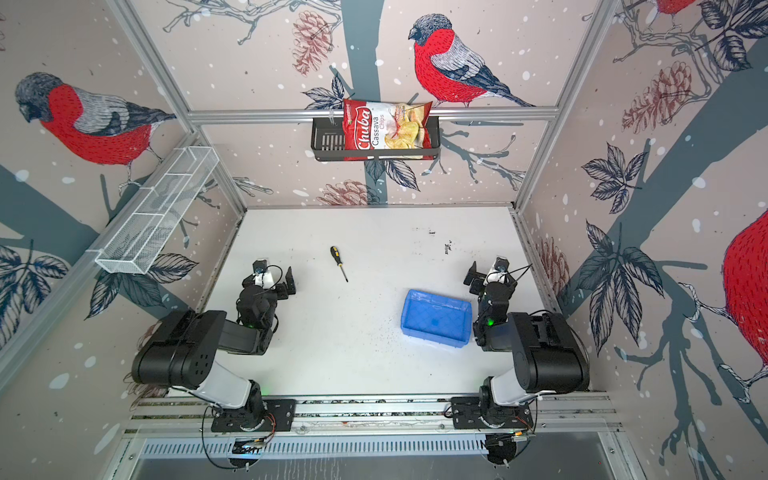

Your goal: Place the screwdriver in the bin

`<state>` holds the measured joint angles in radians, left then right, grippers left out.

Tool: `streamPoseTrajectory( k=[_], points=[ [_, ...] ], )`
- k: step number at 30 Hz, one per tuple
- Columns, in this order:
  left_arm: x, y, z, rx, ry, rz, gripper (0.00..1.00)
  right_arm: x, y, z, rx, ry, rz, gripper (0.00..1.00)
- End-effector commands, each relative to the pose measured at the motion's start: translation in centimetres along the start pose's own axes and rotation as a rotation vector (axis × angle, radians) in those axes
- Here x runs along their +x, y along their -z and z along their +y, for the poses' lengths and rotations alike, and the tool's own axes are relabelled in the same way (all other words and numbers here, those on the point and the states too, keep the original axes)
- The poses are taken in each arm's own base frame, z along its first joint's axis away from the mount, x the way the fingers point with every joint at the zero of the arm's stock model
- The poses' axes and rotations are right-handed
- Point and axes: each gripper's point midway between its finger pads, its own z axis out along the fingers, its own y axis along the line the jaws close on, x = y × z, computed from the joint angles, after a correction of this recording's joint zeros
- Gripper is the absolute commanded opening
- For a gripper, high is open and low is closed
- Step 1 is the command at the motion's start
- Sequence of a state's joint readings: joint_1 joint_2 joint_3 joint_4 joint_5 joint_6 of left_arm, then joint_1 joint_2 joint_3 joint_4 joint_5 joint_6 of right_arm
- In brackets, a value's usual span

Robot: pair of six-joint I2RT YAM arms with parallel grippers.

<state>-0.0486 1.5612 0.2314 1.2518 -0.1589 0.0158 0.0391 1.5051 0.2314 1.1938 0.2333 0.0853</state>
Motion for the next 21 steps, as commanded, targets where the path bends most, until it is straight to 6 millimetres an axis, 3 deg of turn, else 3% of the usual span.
streamPoseTrajectory(
  k=[1, 9, 15, 19, 21],
  points=[
    [-1.5, 0.0, 0.0, 0.005, 0.015, -0.061, 0.98, -0.4, 0.0, -0.1, 0.007, -0.008, -0.014, 1.0],
    [-1.8, 0.4, 0.0, -0.007, 0.01, -0.074, 0.98, -1.1, 0.5, -0.6, 0.048, -0.014, -0.039, 1.0],
    [-3.4, 1.3, -0.6, -0.058, -0.045, -0.099, 0.98, -3.3, 1.3, -0.1, 0.039, 0.0, -0.06, 1.0],
    [-3.9, 0.7, -2.2, -0.046, -0.088, -0.033, 0.98, -4.9, 1.6, 1.0, 0.016, 0.034, -0.071, 1.0],
    [-4.2, 0.3, -3.2, -0.019, -0.093, 0.002, 0.98, -6.6, 2.1, 1.8, -0.004, 0.042, -0.105, 1.0]
  ],
)
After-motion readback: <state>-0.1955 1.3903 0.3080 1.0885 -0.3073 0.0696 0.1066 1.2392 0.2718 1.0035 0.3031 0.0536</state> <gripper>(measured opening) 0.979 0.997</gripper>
